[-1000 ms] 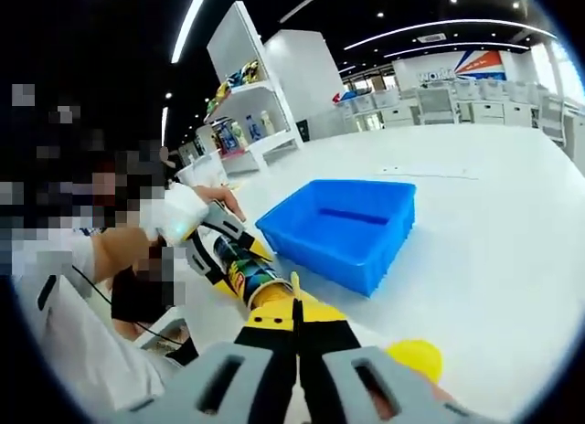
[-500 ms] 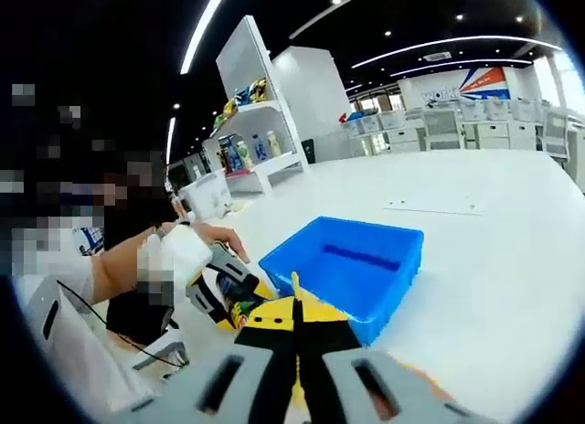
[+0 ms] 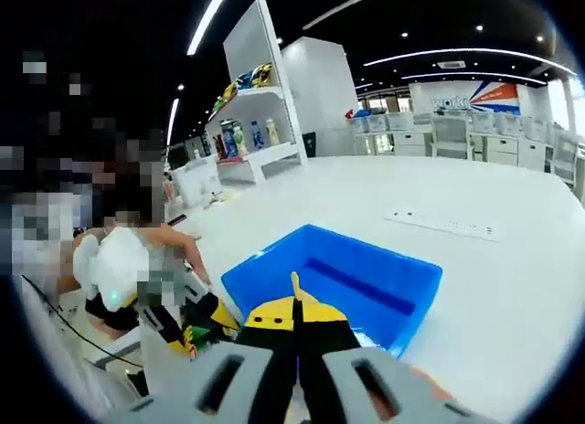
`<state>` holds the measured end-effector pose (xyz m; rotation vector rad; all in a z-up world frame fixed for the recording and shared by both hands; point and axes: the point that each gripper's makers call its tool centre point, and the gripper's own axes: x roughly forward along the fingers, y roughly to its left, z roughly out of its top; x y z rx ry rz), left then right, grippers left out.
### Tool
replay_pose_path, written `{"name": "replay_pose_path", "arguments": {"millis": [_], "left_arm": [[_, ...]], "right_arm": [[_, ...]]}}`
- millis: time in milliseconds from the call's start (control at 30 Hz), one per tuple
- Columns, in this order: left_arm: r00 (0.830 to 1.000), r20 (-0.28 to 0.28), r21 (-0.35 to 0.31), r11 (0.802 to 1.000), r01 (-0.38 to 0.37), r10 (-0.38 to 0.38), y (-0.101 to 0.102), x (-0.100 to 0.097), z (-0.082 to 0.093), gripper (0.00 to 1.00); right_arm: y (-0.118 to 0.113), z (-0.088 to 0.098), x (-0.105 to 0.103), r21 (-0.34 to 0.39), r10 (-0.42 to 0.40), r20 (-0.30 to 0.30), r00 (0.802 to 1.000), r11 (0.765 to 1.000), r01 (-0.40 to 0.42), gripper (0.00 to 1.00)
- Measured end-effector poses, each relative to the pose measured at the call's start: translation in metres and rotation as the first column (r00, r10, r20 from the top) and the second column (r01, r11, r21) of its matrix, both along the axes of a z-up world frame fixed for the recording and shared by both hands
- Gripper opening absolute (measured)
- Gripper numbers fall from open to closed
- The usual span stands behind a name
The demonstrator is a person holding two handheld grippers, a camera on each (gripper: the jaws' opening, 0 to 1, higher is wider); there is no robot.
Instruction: Open the lid of the chip container on the table, take out the chips, place them into the box in front of the container, and close the lid
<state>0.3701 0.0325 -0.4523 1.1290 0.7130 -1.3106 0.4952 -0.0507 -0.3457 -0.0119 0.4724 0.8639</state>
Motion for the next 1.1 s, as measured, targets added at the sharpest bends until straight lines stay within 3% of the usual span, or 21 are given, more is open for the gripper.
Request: {"name": "replay_pose_path", "arguments": {"millis": [367, 567, 1000, 1100], "left_arm": [[1.0, -0.008, -0.014, 1.0, -0.003, 0.003, -0.001, 0.0, 0.0, 0.51], [1.0, -0.011, -0.012, 1.0, -0.004, 0.004, 0.0, 0.001, -0.001, 0.51], [1.0, -0.011, -0.008, 1.0, -0.007, 0.007, 0.001, 0.004, -0.002, 0.52], [1.0, -0.01, -0.008, 1.0, -0.007, 0.007, 0.001, 0.004, -0.002, 0.52]], "right_arm": [[0.023, -0.042, 0.022, -0.119, -0.015, -0.049, 0.999, 0.993, 0.009, 0.0], [0.021, -0.05, 0.026, -0.212, -0.009, -0.01, 1.0, 0.977, 0.006, 0.0], [0.031, -0.063, 0.027, -0.29, 0.048, -0.004, 0.999, 0.956, -0.047, 0.01], [0.03, -0.065, 0.026, -0.329, 0.068, 0.022, 0.997, 0.942, -0.057, 0.01]]}}
